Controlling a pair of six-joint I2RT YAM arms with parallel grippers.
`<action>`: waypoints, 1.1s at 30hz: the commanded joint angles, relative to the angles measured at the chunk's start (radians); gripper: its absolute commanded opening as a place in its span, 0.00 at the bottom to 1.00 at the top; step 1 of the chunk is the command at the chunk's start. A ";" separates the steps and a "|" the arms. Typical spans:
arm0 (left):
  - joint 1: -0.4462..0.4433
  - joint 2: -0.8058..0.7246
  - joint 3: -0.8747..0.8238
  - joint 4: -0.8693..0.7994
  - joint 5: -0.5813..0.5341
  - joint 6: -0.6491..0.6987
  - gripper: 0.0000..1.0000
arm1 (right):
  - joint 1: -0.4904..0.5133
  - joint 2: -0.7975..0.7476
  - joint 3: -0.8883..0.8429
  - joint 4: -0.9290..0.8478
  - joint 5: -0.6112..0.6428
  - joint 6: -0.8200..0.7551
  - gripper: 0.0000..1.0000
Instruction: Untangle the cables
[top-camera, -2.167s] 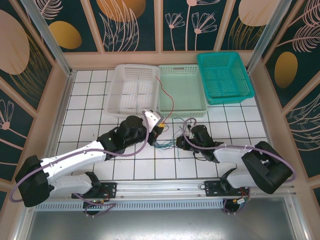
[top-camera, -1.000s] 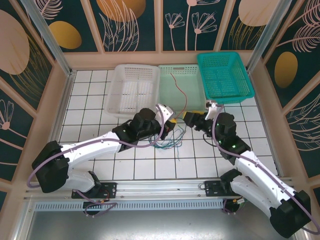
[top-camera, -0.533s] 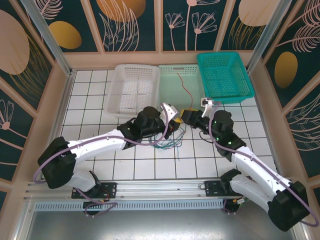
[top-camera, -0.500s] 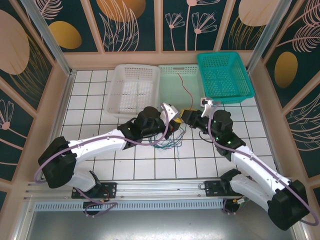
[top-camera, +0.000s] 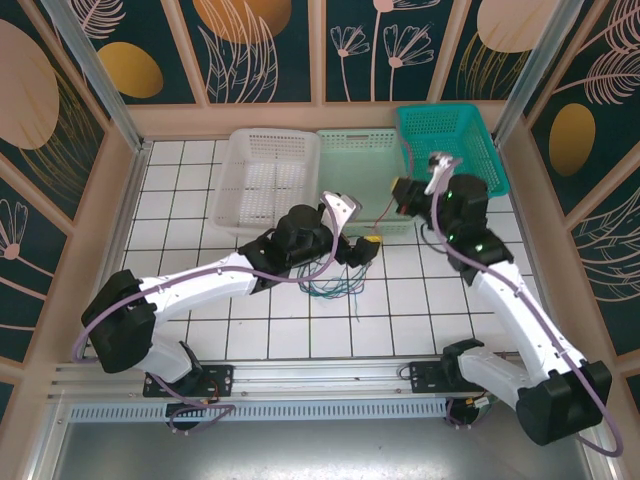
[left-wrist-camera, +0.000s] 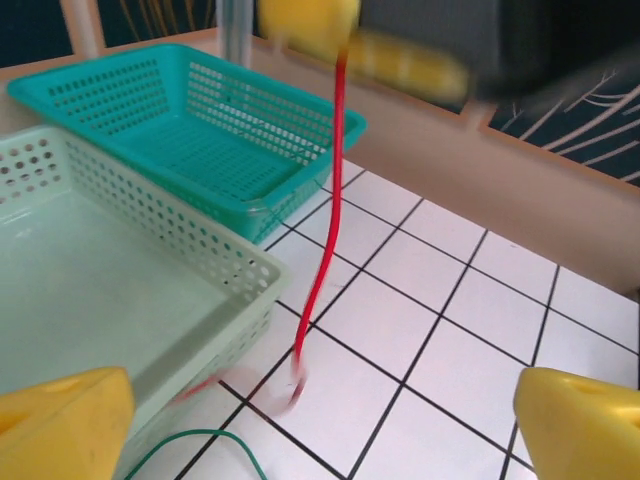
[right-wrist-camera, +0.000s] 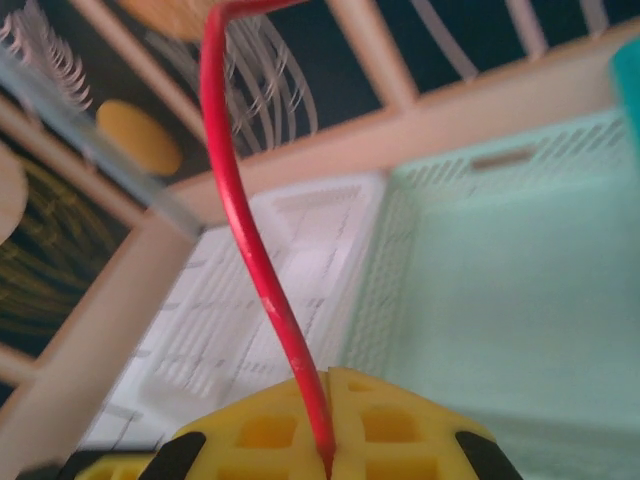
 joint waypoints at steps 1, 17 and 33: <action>0.002 -0.078 -0.054 0.033 -0.109 0.019 0.99 | -0.071 0.053 0.138 -0.158 0.082 -0.167 0.00; 0.002 -0.193 -0.206 0.022 -0.249 0.022 0.99 | -0.269 0.634 0.516 -0.145 0.240 -0.399 0.00; 0.003 -0.232 -0.248 -0.020 -0.302 0.020 0.99 | -0.290 1.180 1.003 -0.450 0.342 -0.393 0.23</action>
